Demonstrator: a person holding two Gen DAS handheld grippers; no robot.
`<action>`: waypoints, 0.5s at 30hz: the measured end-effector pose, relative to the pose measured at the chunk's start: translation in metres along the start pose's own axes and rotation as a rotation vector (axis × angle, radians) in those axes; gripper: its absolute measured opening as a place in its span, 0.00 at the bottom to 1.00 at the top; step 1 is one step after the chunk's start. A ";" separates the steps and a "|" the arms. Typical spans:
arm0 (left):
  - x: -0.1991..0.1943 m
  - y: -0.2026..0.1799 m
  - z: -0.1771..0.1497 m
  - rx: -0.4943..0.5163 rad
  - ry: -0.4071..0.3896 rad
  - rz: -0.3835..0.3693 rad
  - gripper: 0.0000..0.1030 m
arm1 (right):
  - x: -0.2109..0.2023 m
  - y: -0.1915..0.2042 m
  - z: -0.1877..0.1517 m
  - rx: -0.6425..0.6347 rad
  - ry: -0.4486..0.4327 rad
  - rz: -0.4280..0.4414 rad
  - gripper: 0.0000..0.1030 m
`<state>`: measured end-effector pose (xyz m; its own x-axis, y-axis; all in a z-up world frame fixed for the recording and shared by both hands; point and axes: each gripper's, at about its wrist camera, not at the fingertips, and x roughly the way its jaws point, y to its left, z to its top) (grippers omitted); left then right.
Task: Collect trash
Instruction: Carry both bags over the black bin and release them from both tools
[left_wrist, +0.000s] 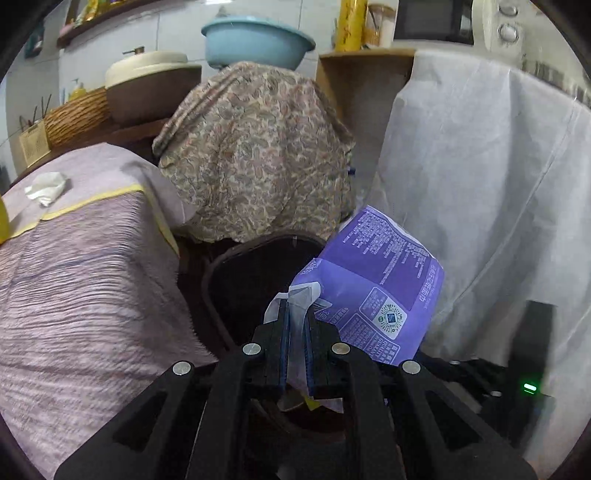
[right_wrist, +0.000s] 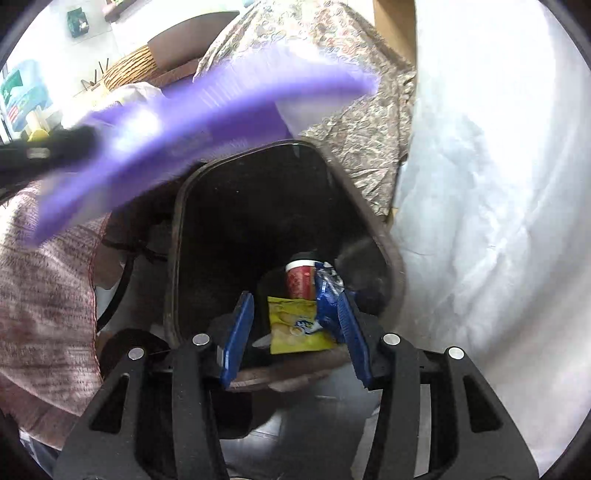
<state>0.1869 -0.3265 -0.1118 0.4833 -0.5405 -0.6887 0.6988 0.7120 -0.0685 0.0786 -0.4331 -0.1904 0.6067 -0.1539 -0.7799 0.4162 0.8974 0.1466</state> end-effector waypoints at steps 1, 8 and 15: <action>0.009 -0.002 0.000 0.007 0.018 0.008 0.08 | -0.004 -0.002 -0.002 -0.001 -0.005 -0.012 0.47; 0.053 -0.009 -0.003 0.068 0.110 0.052 0.08 | -0.025 -0.023 -0.011 0.047 -0.044 -0.076 0.47; 0.070 -0.006 -0.006 0.055 0.156 0.045 0.46 | -0.030 -0.037 -0.015 0.057 -0.053 -0.127 0.61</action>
<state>0.2133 -0.3661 -0.1636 0.4299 -0.4291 -0.7944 0.7081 0.7061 0.0018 0.0350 -0.4550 -0.1815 0.5810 -0.2882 -0.7612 0.5290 0.8444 0.0840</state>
